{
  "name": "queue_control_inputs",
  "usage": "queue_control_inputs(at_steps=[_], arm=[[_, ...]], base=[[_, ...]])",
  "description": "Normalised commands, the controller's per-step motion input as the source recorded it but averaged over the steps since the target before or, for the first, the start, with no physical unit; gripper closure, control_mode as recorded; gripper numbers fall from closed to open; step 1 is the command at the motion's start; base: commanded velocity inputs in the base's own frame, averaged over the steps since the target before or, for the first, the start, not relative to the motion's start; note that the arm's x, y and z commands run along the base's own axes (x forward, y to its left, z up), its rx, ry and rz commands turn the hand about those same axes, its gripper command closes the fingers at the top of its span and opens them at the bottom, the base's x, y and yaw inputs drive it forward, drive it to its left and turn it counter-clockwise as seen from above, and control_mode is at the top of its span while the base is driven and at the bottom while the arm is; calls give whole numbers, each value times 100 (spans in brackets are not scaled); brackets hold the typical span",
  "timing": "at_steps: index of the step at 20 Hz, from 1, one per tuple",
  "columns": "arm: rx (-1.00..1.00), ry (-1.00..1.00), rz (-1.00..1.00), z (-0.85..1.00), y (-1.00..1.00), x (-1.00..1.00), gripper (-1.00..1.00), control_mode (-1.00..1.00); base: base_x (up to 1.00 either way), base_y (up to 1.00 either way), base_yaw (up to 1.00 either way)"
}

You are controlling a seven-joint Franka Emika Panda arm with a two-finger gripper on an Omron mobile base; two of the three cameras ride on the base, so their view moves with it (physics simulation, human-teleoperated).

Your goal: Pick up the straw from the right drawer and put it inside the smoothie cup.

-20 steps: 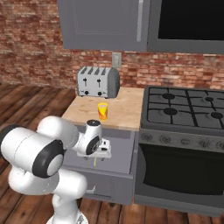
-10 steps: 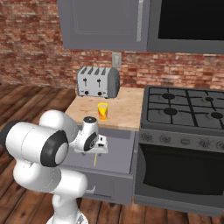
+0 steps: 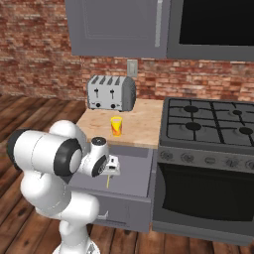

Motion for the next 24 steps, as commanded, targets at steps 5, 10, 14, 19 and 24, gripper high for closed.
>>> queue_control_inputs(at_steps=[5,10,14,19,24], arm=[[0,-3,0,-22,10,19,-100,-100],[0,0,0,-8,1,33,-100,-100],[0,0,-2,0,0,36,-100,-100],[0,1,-1,-2,1,28,-100,-100],[0,2,-1,-11,2,18,-100,-100]], base=[[0,0,0],[0,0,0],[0,0,0],[0,0,0],[0,0,0]])
